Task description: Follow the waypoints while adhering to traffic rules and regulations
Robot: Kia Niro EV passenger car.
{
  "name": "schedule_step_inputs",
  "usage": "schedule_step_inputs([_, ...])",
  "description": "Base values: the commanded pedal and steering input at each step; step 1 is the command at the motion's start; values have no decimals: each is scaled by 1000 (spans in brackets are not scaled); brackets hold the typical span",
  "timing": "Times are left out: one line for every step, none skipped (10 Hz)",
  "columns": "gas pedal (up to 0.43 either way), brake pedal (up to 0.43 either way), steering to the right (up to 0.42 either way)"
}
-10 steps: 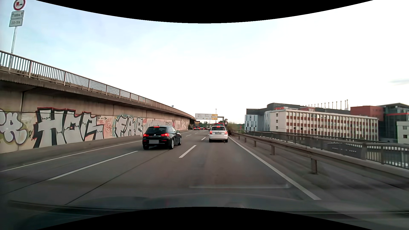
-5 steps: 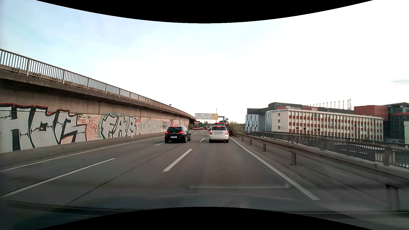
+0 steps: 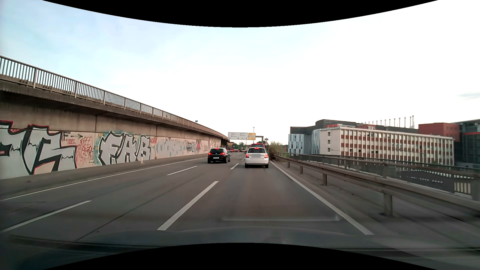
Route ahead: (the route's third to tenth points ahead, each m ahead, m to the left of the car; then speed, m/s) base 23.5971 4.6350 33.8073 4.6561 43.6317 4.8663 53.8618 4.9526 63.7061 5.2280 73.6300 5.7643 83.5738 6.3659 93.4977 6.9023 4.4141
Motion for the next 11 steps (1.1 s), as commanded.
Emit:
schedule_step_inputs([0,189,1])
schedule_step_inputs([0,189,1])
schedule_step_inputs([0,189,1])
schedule_step_inputs([0,189,1])
schedule_step_inputs([0,189,1])
schedule_step_inputs([0,189,1])
schedule_step_inputs([0,183,1])
schedule_step_inputs([0,183,0])
schedule_step_inputs([0,177,0])
schedule_step_inputs([0,171,0])
schedule_step_inputs([0,171,0])
